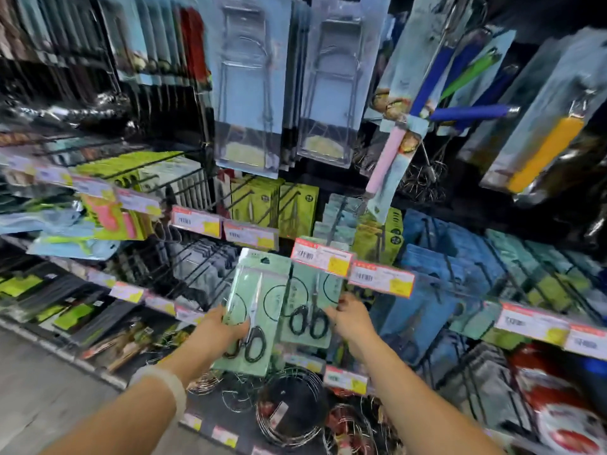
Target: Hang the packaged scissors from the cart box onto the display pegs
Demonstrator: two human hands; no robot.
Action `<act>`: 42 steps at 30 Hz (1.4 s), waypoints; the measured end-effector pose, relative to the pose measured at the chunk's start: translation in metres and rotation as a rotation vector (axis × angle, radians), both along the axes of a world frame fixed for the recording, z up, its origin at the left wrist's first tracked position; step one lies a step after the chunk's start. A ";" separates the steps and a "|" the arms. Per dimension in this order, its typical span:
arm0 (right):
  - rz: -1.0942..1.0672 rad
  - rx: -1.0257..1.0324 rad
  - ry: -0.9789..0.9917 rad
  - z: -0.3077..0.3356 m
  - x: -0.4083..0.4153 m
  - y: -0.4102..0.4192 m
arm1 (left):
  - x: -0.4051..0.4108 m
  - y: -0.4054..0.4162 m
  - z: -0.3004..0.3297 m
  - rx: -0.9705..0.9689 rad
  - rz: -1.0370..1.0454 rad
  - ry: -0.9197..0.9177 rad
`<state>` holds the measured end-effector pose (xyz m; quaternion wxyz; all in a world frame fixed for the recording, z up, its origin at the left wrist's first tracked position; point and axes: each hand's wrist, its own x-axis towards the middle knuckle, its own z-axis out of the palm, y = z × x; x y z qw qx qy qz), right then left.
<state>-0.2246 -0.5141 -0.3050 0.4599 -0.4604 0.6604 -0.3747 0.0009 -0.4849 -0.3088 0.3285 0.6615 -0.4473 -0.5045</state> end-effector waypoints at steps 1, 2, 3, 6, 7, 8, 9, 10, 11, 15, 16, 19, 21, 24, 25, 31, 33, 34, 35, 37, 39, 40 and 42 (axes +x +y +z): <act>-0.019 0.002 0.003 -0.004 0.002 -0.001 | 0.003 -0.005 -0.001 -0.002 -0.010 0.005; -0.047 0.004 -0.006 -0.009 0.004 -0.001 | 0.007 -0.009 -0.002 0.001 -0.023 0.018; -0.069 0.001 -0.012 -0.014 0.007 -0.001 | 0.010 -0.012 -0.005 0.014 -0.035 0.017; -0.130 0.017 -0.033 -0.026 0.013 -0.004 | 0.020 -0.017 -0.011 0.055 -0.093 -0.016; -0.140 0.022 -0.034 -0.026 0.015 -0.006 | 0.023 -0.019 -0.012 0.066 -0.111 -0.037; -0.156 0.028 -0.034 -0.028 0.016 -0.010 | 0.024 -0.020 -0.011 0.070 -0.130 -0.046; -0.181 0.037 -0.044 -0.025 0.017 -0.013 | 0.025 -0.022 -0.011 0.077 -0.145 -0.049; -0.213 0.036 -0.048 -0.026 0.016 -0.019 | 0.025 -0.024 -0.011 0.076 -0.158 -0.039; -0.244 0.037 -0.040 -0.023 0.014 -0.022 | 0.026 -0.026 -0.010 0.083 -0.167 -0.038; -0.340 0.125 0.191 -0.022 0.008 -0.024 | 0.026 -0.037 -0.021 0.078 -0.224 -0.073; -0.332 0.124 0.217 -0.022 0.007 -0.018 | 0.022 -0.037 -0.021 0.078 -0.237 -0.075; -0.092 0.180 0.040 -0.021 0.018 0.009 | 0.006 -0.032 -0.020 0.088 -0.255 -0.061; 0.056 0.239 -0.067 -0.025 0.030 0.025 | -0.005 -0.030 -0.024 0.080 -0.276 -0.053; 0.017 0.128 -0.046 -0.036 0.041 0.034 | -0.019 -0.028 -0.030 0.046 -0.321 -0.048; -0.025 0.095 -0.036 -0.037 0.041 0.035 | -0.023 -0.028 -0.029 0.030 -0.326 -0.051; -0.098 -0.066 0.121 -0.022 0.027 0.034 | -0.042 -0.026 -0.016 -0.144 -0.328 -0.100; -0.124 -0.117 0.122 -0.012 0.022 0.032 | -0.049 -0.029 -0.007 -0.206 -0.323 -0.085; -0.140 -0.144 0.106 -0.006 0.020 0.030 | -0.053 -0.032 -0.004 -0.222 -0.318 -0.067; -0.160 -0.172 0.094 -0.001 0.016 0.027 | -0.056 -0.033 0.002 -0.226 -0.311 -0.057; -0.202 -0.192 0.092 0.004 0.012 0.023 | -0.062 -0.038 0.007 -0.228 -0.294 -0.048; -0.223 -0.169 0.120 0.003 0.012 0.019 | -0.066 -0.040 0.007 -0.220 -0.276 -0.043; -0.225 -0.154 0.125 0.001 0.012 0.017 | -0.067 -0.040 0.007 -0.215 -0.272 -0.047; -0.221 -0.131 0.133 -0.005 0.012 0.015 | -0.068 -0.040 0.002 -0.206 -0.269 -0.044</act>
